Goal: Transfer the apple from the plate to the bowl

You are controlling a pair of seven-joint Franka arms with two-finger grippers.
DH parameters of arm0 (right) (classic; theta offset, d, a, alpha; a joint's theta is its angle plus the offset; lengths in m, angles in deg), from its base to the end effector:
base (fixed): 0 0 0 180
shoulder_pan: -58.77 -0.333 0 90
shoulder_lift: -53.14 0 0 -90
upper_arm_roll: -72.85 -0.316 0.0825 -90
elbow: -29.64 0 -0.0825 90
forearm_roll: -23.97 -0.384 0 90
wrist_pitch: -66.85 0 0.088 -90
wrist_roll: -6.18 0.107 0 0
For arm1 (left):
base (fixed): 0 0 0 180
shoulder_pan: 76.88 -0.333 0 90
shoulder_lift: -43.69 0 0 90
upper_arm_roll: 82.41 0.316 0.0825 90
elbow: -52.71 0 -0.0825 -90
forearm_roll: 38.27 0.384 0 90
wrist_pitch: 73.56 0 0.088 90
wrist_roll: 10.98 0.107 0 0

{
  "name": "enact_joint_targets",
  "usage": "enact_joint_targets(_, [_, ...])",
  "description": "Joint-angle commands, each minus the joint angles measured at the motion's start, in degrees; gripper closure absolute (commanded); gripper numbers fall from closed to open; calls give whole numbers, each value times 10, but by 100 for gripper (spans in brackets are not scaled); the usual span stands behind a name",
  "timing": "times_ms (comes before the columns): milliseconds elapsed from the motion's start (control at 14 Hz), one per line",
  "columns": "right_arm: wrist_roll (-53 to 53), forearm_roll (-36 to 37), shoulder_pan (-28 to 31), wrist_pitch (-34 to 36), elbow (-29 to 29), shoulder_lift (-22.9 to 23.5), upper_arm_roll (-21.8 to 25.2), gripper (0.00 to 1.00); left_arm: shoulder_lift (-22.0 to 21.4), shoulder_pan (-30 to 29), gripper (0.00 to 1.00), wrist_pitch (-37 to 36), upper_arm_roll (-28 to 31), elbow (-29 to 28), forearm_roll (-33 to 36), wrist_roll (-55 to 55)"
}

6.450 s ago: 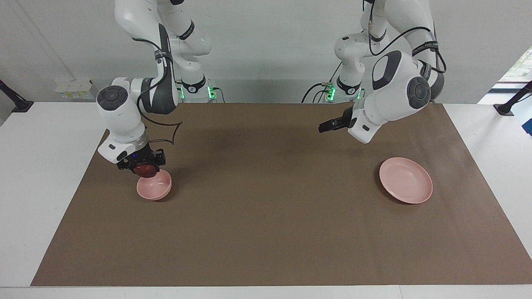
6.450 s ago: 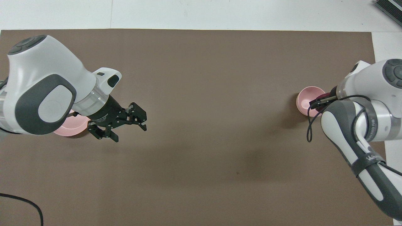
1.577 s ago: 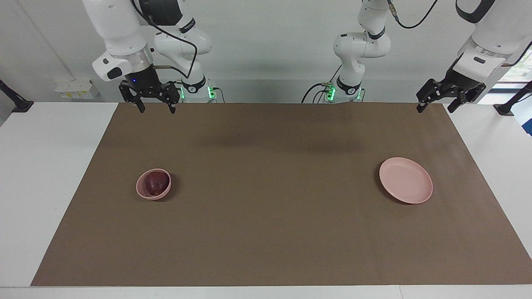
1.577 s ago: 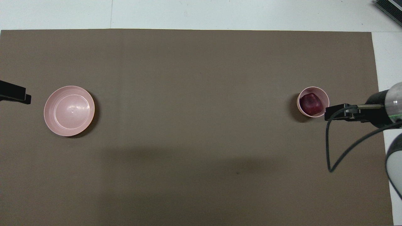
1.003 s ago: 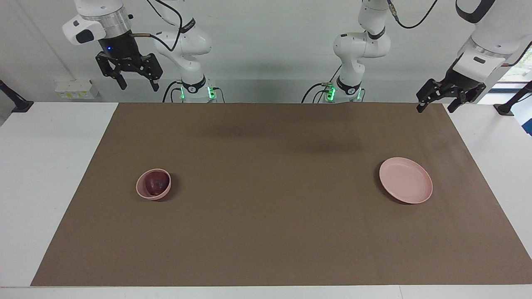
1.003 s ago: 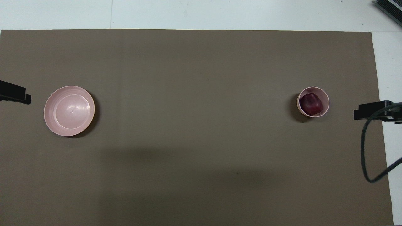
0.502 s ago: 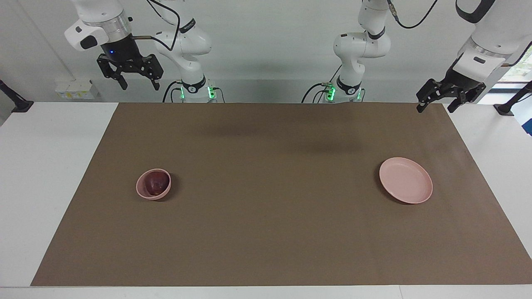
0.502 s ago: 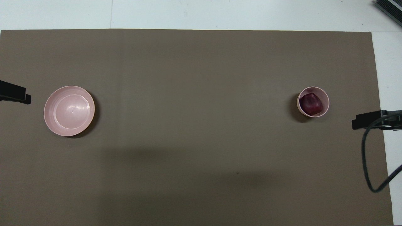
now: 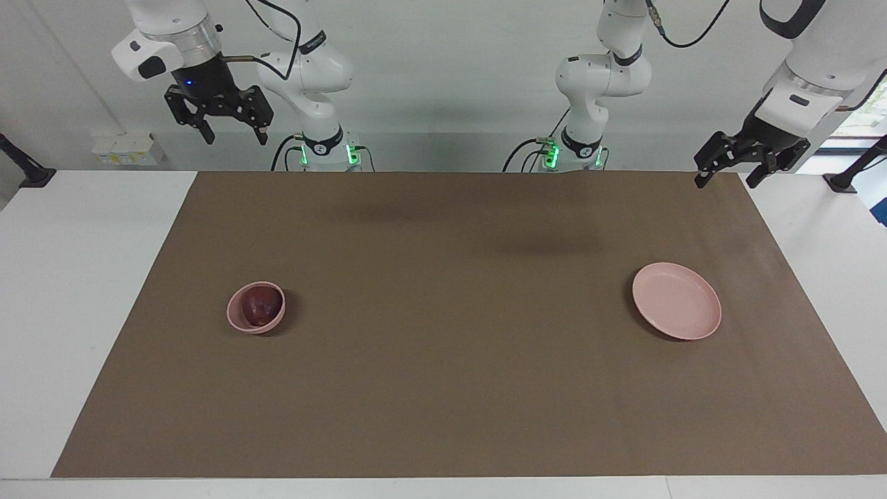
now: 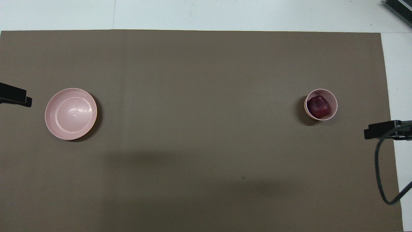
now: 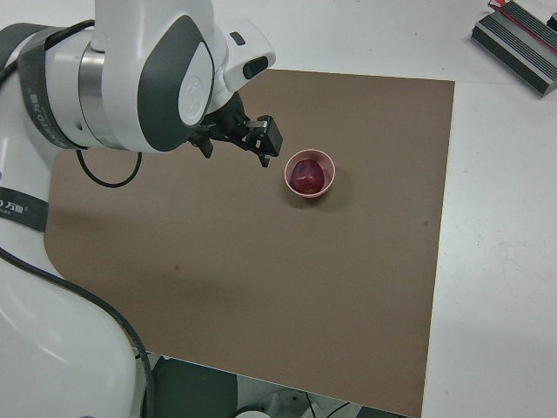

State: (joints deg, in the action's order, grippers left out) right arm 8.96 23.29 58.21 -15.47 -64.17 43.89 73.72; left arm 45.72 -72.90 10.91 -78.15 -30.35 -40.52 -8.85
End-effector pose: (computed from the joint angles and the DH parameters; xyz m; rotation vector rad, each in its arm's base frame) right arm 0.4888 -0.0020 0.6663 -3.1265 0.0818 0.0616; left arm 0.5560 -0.0027 0.6531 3.1044 -0.0557 -0.0155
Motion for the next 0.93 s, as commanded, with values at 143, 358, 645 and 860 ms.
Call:
enact_joint_targets(143, [-18,9,-7,-28,-15,5,-2,0,-7,-3,0,4,-2,-10,8,3])
enact_joint_targets(358, [-18,20,-8,-29,-21,5,-2,0,-7,-3,0,5,-2,-10,8,3])
enact_joint_targets(645, [-21,34,-7,-28,-19,5,-2,0,-7,-3,0,4,-2,-10,8,3])
enact_joint_targets(860, [-14,23,-7,-9,-9,8,-3,0,-7,-3,0,4,-2,-10,8,3])
